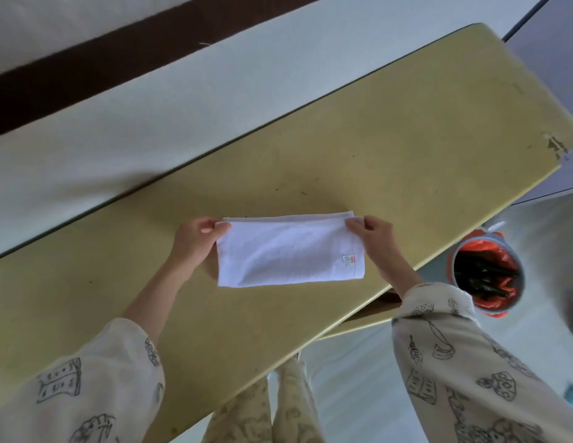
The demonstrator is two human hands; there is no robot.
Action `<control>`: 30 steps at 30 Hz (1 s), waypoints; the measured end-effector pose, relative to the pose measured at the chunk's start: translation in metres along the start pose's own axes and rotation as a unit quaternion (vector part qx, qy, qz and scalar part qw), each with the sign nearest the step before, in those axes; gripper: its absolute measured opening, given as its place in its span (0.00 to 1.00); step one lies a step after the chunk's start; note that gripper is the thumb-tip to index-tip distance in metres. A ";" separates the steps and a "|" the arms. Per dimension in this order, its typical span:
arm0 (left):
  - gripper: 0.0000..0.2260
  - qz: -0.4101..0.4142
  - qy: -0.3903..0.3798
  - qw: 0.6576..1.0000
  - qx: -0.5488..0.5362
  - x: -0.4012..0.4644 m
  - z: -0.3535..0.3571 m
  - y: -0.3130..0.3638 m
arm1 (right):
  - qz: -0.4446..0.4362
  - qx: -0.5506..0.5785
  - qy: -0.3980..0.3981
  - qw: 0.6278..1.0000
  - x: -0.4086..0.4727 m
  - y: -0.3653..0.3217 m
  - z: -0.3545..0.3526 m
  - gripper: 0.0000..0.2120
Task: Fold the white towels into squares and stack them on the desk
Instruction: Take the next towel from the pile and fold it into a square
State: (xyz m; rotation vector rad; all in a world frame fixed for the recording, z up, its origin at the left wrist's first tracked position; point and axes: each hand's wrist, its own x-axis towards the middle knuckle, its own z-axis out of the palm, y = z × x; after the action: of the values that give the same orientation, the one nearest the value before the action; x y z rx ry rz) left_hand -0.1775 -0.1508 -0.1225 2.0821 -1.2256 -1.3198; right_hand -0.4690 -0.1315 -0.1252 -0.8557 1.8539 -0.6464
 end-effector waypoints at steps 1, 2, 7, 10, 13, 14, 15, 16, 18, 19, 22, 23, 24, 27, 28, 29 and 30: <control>0.04 -0.013 0.006 1.000 -0.011 0.004 0.002 -0.004 | 0.003 -0.001 0.001 1.000 0.005 0.002 0.002 0.10; 0.04 -0.022 0.014 0.999 -0.025 0.007 0.003 -0.007 | 0.002 -0.004 0.004 1.000 0.009 0.004 0.004 0.13; 0.05 -0.024 0.052 0.998 -0.018 0.015 0.009 -0.011 | -0.016 -0.074 0.047 0.996 0.021 0.010 0.011 0.12; 0.06 -0.023 0.061 0.998 0.004 0.017 0.011 -0.011 | -0.027 -0.106 0.071 0.991 0.022 0.010 0.013 0.13; 0.07 -0.027 0.067 0.997 0.013 0.019 0.012 -0.014 | -0.029 -0.109 0.083 0.990 0.023 0.010 0.013 0.15; 0.08 -0.027 0.070 0.997 0.012 0.019 0.013 -0.014 | -0.027 -0.112 0.085 0.990 0.023 0.010 0.013 0.15; 0.08 -0.026 0.074 0.997 0.011 0.019 0.014 -0.013 | -0.026 -0.116 0.087 0.989 0.023 0.009 0.013 0.14; 0.08 -0.026 0.076 0.997 0.010 0.019 0.014 -0.012 | -0.027 -0.120 0.089 0.988 0.023 0.008 0.014 0.13; 0.08 -0.028 0.080 0.996 0.017 0.019 0.015 -0.011 | -0.031 -0.123 0.092 0.988 0.022 0.007 0.014 0.12; 0.08 -0.028 0.081 0.996 0.020 0.019 0.016 -0.010 | -0.032 -0.121 0.093 0.988 0.022 0.006 0.015 0.12; 0.09 -0.030 0.084 0.996 0.024 0.018 0.017 -0.009 | -0.029 -0.116 0.101 0.988 0.022 0.006 0.016 0.12; 0.09 -0.030 0.084 0.996 0.027 0.018 0.017 -0.009 | -0.028 -0.115 0.104 0.987 0.022 0.006 0.016 0.12; 0.09 -0.029 0.084 0.996 0.027 0.018 0.017 -0.008 | -0.028 -0.113 0.107 0.987 0.022 0.006 0.016 0.12; 0.08 -0.024 0.087 0.996 0.022 0.017 0.017 -0.007 | -0.022 -0.109 0.106 0.988 0.022 0.006 0.015 0.10; 0.08 -0.024 0.086 0.996 0.027 0.016 0.017 -0.007 | -0.019 -0.106 0.104 0.989 0.022 0.007 0.015 0.09; 0.07 -0.022 0.082 0.996 0.032 0.015 0.017 -0.007 | -0.017 -0.105 0.101 0.989 0.022 0.007 0.015 0.09; 0.06 -0.017 0.073 0.997 0.034 0.014 0.016 -0.008 | -0.019 -0.103 0.097 0.990 0.022 0.006 0.014 0.08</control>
State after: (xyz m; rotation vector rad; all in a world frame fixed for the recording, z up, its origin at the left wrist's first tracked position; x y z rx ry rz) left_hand -0.1853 -0.1561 -0.1433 2.2136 -1.1927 -1.1310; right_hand -0.4646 -0.1457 -0.1473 -0.9937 2.1119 -0.5848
